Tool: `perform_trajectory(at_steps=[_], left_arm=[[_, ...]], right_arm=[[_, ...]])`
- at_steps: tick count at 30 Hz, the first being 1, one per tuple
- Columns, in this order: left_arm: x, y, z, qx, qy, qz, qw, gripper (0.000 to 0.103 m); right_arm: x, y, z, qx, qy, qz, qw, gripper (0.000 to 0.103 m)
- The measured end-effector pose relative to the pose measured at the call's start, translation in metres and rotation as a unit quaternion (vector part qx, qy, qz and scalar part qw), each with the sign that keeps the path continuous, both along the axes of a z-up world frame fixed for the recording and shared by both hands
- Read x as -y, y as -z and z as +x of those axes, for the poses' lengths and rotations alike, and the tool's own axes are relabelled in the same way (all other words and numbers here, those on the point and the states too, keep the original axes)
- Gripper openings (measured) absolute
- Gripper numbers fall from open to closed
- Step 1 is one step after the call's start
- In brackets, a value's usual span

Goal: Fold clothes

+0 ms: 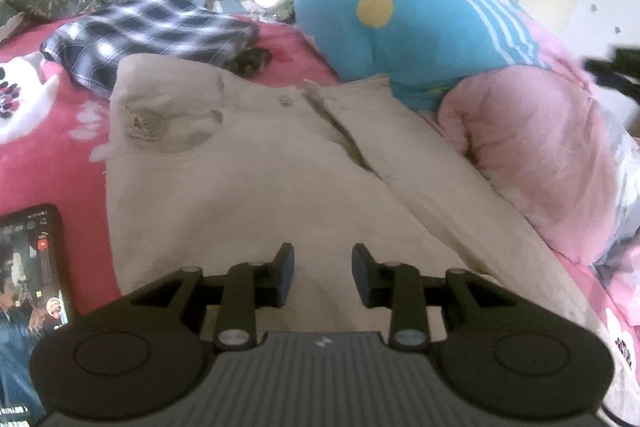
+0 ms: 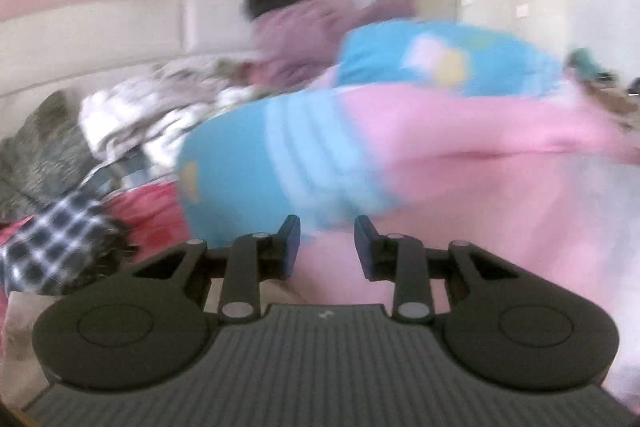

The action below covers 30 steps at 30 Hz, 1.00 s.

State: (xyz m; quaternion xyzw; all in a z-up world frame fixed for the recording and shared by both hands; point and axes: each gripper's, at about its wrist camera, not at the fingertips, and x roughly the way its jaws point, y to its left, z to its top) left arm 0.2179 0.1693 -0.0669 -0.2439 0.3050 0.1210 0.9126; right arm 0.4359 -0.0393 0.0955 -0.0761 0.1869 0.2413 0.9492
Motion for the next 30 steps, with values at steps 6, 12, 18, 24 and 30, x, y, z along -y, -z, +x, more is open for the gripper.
perform_trajectory(at_steps=[6,12,18,24,30], left_arm=[[0.018,0.002,0.002,-0.002,0.017,0.016,0.9997,0.033],[0.030,0.007,0.005,-0.007,0.031,0.045,0.9985,0.033],[0.027,0.010,0.009,-0.007,0.035,0.049,0.9981,0.033],[0.028,0.010,0.009,-0.009,0.035,0.054,0.9979,0.033],[0.028,0.009,0.009,-0.008,0.036,0.051,0.9980,0.033]], right_arm=[[0.055,0.034,-0.046,-0.049,0.000,-0.029,0.998,0.029],[0.039,0.126,-0.028,-0.142,0.003,-0.054,0.988,0.025],[0.053,0.195,0.051,-0.204,0.127,-0.028,0.970,0.016],[0.073,0.195,0.070,-0.189,0.172,0.005,0.967,0.010],[0.103,0.164,0.034,-0.189,0.192,0.035,0.962,0.013]])
